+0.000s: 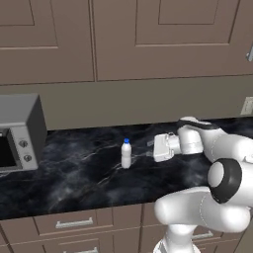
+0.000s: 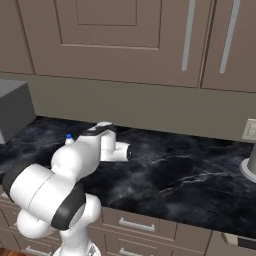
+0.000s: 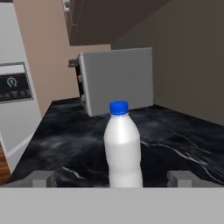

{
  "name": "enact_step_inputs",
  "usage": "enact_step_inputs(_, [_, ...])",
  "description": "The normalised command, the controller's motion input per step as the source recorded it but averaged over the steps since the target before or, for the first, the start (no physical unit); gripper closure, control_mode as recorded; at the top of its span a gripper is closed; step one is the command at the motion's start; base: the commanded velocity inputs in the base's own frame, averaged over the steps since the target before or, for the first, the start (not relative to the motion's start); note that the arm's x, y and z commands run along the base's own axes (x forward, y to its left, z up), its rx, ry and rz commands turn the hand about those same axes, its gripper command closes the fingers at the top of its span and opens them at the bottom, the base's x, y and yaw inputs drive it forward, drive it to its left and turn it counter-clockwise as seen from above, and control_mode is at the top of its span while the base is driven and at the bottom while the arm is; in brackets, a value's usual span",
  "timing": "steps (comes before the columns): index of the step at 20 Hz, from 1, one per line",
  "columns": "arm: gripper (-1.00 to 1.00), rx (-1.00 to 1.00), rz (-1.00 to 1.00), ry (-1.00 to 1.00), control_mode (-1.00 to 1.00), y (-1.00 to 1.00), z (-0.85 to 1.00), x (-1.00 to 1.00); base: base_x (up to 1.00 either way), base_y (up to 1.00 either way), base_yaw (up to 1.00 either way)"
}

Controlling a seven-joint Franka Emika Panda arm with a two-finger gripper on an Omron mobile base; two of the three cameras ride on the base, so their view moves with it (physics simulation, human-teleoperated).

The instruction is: Take the bottled waters from the counter and place them in the freezer to freeze. Close the freezer door after placing the bottles.

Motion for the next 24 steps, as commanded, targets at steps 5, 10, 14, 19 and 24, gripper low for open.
enact_step_inputs(5, [-1.0, 0.0, 0.04, 0.0, -1.0, 0.3, 0.0, 0.04, 0.0, 0.0, 0.0])
enact_step_inputs(10, [-1.0, 0.0, 0.02, 0.0, -1.0, 0.19, 0.0, 0.01, 0.0, 0.0, 0.0])
enact_step_inputs(14, [-1.0, 0.0, 0.0, 0.0, -1.0, 0.04, 0.0, 0.14, 0.0, 0.0, 0.0])
enact_step_inputs(19, [-1.0, 0.0, 0.0, 0.0, -1.0, 0.0, 0.0, 0.18, 0.0, 0.0, 0.0])
enact_step_inputs(24, [-1.0, 0.0, 0.02, 0.0, -1.0, 0.07, -0.02, 0.04, 0.0, 0.0, 0.0])
